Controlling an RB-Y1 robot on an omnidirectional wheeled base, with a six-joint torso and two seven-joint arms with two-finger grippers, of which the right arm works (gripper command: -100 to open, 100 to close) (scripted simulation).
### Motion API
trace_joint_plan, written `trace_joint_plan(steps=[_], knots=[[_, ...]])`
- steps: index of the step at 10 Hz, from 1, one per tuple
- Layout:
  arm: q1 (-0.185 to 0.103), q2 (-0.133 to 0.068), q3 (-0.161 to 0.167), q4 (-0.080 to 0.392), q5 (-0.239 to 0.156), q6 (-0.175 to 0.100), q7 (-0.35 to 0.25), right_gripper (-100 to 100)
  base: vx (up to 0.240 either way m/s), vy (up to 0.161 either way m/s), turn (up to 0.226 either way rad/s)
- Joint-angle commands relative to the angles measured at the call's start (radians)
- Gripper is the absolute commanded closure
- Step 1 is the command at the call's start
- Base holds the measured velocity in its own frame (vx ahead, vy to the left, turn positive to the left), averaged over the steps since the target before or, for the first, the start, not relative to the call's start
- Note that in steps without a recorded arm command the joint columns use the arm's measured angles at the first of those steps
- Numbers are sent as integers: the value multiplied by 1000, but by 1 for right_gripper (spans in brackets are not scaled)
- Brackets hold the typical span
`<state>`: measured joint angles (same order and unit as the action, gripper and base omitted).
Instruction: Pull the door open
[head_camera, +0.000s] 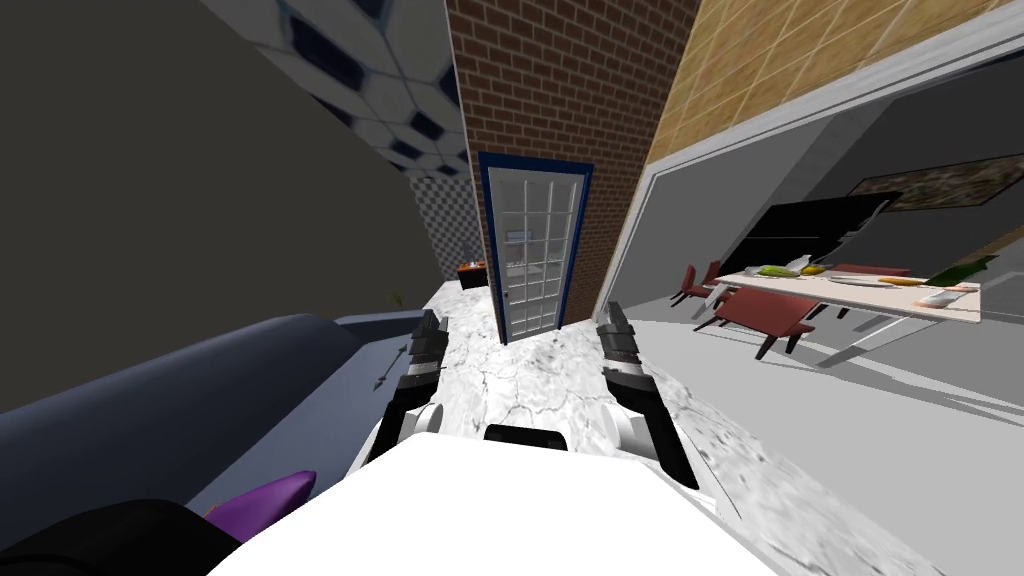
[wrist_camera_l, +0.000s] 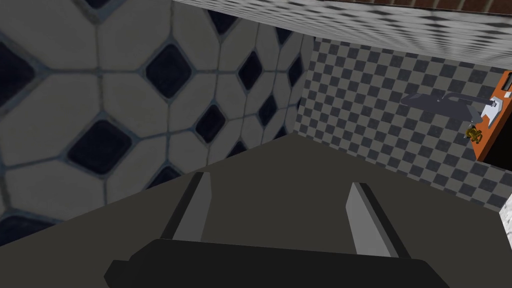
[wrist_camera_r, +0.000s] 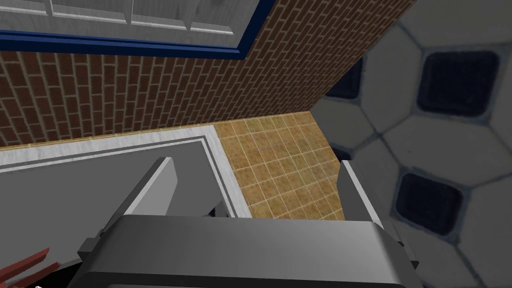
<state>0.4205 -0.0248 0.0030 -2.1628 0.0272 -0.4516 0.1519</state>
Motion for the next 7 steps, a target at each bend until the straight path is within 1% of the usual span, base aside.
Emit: trace_joint_plan(steps=[1,2,4,7], knots=[[0,-7,-3,27,20,-14,29,-100,144,90,22],[-7,-14,-10,66,40,-30,57,-100,161,96,37],[-15,-22,-17,105,61,-46,86,-100,138,87,19],[-27,-32,-29,166,93,-71,131,-100,89,70,21]])
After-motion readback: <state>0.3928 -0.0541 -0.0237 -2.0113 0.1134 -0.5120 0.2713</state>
